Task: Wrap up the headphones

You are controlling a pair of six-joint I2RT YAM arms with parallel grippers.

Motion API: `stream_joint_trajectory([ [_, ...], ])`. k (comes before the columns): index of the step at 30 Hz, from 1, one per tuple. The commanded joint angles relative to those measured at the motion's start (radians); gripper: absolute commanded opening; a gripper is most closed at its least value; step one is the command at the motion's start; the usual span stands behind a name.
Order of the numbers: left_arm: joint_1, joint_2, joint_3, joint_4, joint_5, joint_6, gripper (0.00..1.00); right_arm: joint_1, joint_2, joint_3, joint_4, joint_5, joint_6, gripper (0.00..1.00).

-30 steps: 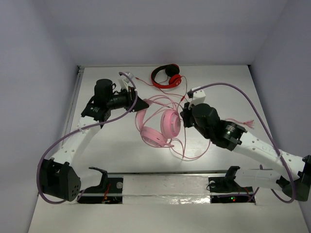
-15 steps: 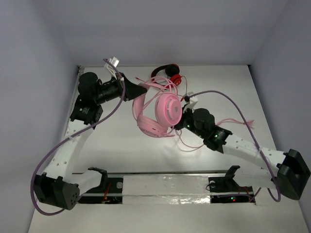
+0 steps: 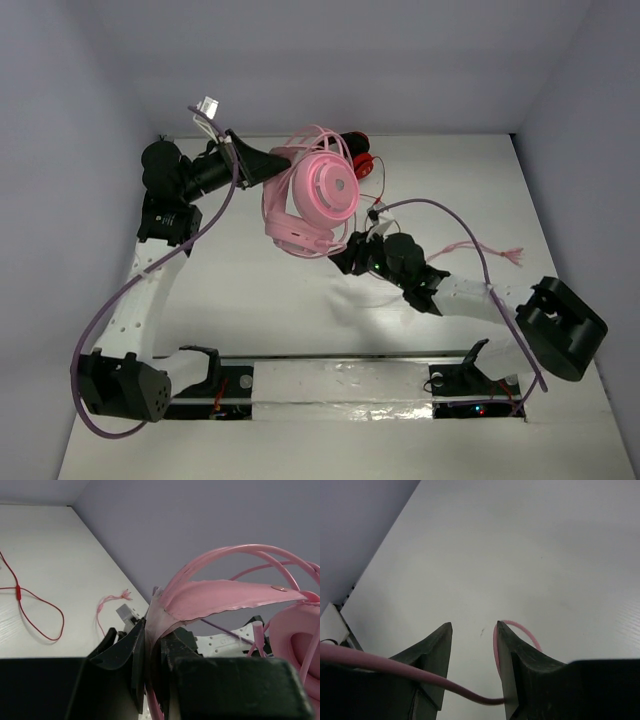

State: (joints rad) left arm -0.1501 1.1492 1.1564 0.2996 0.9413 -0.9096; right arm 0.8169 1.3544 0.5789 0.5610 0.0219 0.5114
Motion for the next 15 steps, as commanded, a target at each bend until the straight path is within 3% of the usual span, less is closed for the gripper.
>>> stream_joint_trajectory([
  [1, 0.012, -0.016, 0.086, 0.099, 0.027, -0.107, 0.00, -0.025, 0.049, 0.012, 0.160, -0.016, 0.003, 0.47],
  [15, 0.076, 0.010, 0.170, 0.035, -0.071, -0.089, 0.00, -0.025, 0.046, -0.034, 0.174, -0.103, 0.055, 0.45],
])
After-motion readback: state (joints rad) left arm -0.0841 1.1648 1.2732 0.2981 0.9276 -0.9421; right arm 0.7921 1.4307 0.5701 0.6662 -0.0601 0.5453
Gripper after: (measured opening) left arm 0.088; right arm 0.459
